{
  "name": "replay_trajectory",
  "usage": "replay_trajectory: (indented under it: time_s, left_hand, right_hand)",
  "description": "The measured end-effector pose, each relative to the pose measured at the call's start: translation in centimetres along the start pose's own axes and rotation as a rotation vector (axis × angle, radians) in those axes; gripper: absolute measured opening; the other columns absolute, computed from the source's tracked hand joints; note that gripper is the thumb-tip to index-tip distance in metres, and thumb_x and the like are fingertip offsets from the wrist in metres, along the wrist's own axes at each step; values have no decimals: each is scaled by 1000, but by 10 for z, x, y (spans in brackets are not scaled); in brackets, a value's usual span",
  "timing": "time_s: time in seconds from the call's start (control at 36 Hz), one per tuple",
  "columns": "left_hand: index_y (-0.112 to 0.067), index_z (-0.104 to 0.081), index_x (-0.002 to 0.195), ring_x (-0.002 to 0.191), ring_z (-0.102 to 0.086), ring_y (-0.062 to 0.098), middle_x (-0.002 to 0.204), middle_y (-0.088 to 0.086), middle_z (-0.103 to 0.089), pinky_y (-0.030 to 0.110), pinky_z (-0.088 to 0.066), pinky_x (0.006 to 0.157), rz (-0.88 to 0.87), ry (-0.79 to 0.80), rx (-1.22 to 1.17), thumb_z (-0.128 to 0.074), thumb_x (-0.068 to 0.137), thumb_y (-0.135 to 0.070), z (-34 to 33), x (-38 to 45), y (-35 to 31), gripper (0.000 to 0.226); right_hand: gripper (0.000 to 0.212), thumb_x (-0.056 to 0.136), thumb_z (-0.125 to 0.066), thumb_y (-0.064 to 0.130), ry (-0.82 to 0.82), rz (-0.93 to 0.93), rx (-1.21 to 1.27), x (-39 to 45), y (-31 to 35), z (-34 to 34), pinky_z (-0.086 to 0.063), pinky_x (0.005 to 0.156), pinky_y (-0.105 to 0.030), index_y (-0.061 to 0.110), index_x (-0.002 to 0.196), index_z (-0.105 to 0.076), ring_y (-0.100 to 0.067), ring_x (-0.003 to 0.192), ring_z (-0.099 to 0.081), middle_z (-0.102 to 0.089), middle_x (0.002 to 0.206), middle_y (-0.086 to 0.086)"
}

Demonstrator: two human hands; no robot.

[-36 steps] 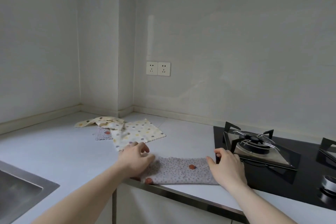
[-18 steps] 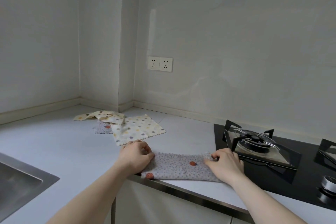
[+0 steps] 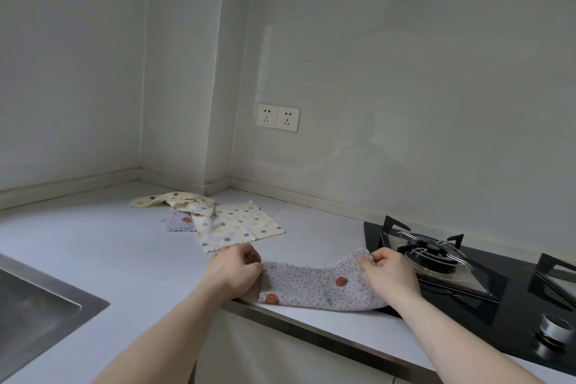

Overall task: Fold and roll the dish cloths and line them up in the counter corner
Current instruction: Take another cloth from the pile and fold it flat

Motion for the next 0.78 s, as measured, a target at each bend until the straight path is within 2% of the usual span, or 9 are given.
replay_trajectory:
  time_s: [0.14, 0.22, 0.28, 0.33, 0.47, 0.56, 0.61, 0.72, 0.78]
  left_hand:
    - [-33, -67, 91, 99, -60, 12, 98, -15, -68, 32, -51, 89, 11, 13, -30, -60, 84, -39, 0, -1, 1, 11]
    - [-33, -67, 91, 97, -61, 12, 97, -15, -69, 32, -53, 88, 21, 18, -49, -60, 84, -39, -1, -1, 3, 11]
    - [-33, -67, 90, 96, -62, 11, 96, -15, -69, 31, -53, 87, 23, 22, -53, -61, 84, -37, -1, -1, 3, 10]
    - [-33, -67, 89, 95, -62, 11, 95, -15, -69, 31, -53, 86, 28, 27, -64, -61, 83, -35, -1, -1, 3, 9]
    - [-34, -68, 86, 94, -63, 12, 94, -13, -71, 30, -55, 86, 58, 34, -98, -60, 80, -34, -1, 1, 5, 10]
    - [-35, -68, 85, 95, -63, 13, 94, -13, -71, 31, -55, 86, 59, 38, -99, -59, 80, -34, -2, 1, 6, 11]
    - [-35, -68, 85, 95, -63, 13, 94, -14, -70, 32, -55, 87, 57, 43, -99, -56, 78, -34, -3, 0, 5, 14]
    - [-35, -68, 86, 95, -63, 14, 95, -14, -70, 34, -55, 87, 57, 49, -94, -51, 72, -37, -2, 0, 4, 23]
    - [-35, -68, 85, 94, -63, 14, 94, -14, -71, 34, -55, 86, 60, 42, -94, -48, 69, -38, -1, 0, 4, 25]
  right_hand:
    - [16, 87, -69, 36, 43, -21, -12, 12, 26, 5, -48, 80, -29, 22, 79, -70, -24, 95, -65, -72, 90, 2]
    - [17, 87, -71, 35, 114, -46, -13, 12, 39, 4, -51, 80, -31, 18, 83, -74, -26, 98, -67, -73, 96, -5]
    - [23, 87, -72, 32, 158, -69, 17, 10, 46, 1, -57, 73, -35, 10, 84, -75, -29, 93, -69, -73, 91, -10]
    - [22, 86, -73, 29, 213, -116, 102, 5, 51, -6, -59, 62, -32, 8, 82, -72, -26, 87, -69, -71, 90, -10]
    - [7, 89, -70, 12, 354, -174, 319, -13, 77, -35, -49, 44, -21, 7, 88, -66, -12, 53, -65, -68, 77, -7]
    - [11, 87, -73, 18, 292, -112, 298, -19, 92, -46, -61, 55, -32, 8, 82, -70, -19, 59, -73, -73, 72, -8]
    - [17, 88, -73, 23, 249, -58, 242, -26, 101, -52, -63, 62, -32, 14, 74, -70, -20, 64, -75, -72, 67, -4]
    - [25, 89, -72, 33, 241, 3, 192, -37, 113, -74, -64, 73, -36, 21, 68, -67, -16, 57, -72, -71, 61, -1]
    - [26, 91, -71, 34, 274, 2, 200, -42, 116, -85, -64, 71, -34, 20, 70, -65, -16, 52, -70, -71, 60, -3]
Point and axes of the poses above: each hand's wrist, its own x-axis towards the middle knuckle, its own z-axis out of the back of the hand, y = z × x, the point moved 10 cm from there along x, towards the middle knuckle
